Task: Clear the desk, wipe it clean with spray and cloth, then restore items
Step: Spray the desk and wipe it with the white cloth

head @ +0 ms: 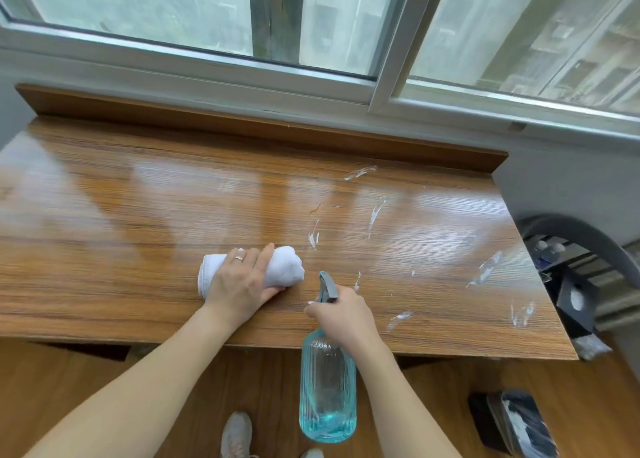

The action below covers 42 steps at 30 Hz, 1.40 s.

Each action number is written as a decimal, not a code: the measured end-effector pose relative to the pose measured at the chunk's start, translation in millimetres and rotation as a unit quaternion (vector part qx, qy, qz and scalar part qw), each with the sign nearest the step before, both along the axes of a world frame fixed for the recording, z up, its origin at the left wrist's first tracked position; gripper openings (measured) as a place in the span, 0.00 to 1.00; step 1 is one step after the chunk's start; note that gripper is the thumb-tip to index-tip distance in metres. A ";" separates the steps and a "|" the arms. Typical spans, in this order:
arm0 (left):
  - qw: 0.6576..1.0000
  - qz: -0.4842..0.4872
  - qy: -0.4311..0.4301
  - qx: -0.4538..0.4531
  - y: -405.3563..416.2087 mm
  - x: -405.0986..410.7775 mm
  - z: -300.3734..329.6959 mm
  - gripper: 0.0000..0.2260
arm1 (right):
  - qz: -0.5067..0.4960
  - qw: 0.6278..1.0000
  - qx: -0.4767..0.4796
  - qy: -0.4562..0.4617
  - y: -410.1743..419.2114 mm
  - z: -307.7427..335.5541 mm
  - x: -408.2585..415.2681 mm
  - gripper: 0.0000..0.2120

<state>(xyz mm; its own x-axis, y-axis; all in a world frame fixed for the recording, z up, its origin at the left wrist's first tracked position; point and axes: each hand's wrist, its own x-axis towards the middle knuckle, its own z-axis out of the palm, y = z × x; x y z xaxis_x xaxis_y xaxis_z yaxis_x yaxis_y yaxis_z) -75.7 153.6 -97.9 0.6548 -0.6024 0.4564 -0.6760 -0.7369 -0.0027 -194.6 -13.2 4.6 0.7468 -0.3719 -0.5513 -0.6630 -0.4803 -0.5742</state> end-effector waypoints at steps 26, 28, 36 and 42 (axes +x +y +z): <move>0.908 0.018 0.394 0.144 -3.3 7.7 50.7 0.19 | -0.005 1.000 0.008 -0.002 -2.4 1.0 -11.8 0.11; 0.961 0.068 0.236 0.128 -0.6 -18.5 33.9 0.28 | -0.003 1.000 0.007 -0.005 -0.7 1.4 -10.3 0.11; 0.997 -0.011 0.037 0.067 3.2 -17.3 7.1 0.35 | 0.011 1.000 0.010 0.004 -4.2 -0.3 -14.2 0.09; 0.991 0.019 0.089 0.093 -2.3 -17.1 16.3 0.34 | 0.013 1.000 0.011 0.005 -2.3 -1.4 -20.4 0.10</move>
